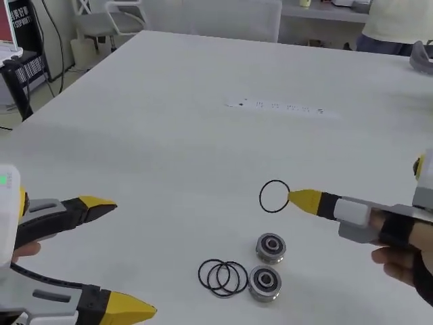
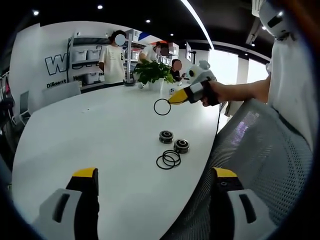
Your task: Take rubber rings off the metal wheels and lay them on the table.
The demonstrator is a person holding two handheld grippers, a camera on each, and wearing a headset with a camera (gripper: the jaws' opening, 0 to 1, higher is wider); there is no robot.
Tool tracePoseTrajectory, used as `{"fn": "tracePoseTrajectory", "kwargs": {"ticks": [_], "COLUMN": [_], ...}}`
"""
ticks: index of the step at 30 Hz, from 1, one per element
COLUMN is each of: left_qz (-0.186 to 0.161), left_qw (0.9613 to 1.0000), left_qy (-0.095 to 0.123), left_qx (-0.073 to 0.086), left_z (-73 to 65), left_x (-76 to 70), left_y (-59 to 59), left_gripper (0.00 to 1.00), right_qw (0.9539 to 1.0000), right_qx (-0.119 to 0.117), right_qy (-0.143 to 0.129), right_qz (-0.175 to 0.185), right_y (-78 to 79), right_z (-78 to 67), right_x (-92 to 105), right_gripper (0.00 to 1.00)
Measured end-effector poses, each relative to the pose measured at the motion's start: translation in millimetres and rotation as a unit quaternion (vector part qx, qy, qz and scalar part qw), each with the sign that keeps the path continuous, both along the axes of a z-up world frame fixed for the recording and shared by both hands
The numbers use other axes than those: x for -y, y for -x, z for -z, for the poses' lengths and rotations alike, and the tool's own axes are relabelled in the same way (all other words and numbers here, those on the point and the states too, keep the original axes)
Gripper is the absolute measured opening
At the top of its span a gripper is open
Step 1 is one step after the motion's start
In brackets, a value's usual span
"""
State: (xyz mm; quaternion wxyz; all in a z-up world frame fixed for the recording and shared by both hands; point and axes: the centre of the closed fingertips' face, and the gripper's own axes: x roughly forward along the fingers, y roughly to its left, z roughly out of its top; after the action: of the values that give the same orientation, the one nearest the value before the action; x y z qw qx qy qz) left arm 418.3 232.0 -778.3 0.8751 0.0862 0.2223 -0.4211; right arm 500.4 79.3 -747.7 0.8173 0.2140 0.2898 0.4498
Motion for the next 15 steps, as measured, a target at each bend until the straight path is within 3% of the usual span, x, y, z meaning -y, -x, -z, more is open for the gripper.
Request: {"fn": "tracePoseTrajectory", "kwargs": {"ticks": [15], "left_qz": [0.0], "left_qw": [1.0], "left_qy": [0.008], "left_qx": [-0.005], "left_z": [0.5], "left_x": [2.5], "left_y": [2.4], "left_gripper": [0.9], "right_qw": [0.9974], "right_qx": [-0.009], "right_qy": [0.03], "right_qz": [-0.066], "right_y": [23.2], "right_z": [16.2], "right_x": [-25.3], "right_gripper": [0.0]}}
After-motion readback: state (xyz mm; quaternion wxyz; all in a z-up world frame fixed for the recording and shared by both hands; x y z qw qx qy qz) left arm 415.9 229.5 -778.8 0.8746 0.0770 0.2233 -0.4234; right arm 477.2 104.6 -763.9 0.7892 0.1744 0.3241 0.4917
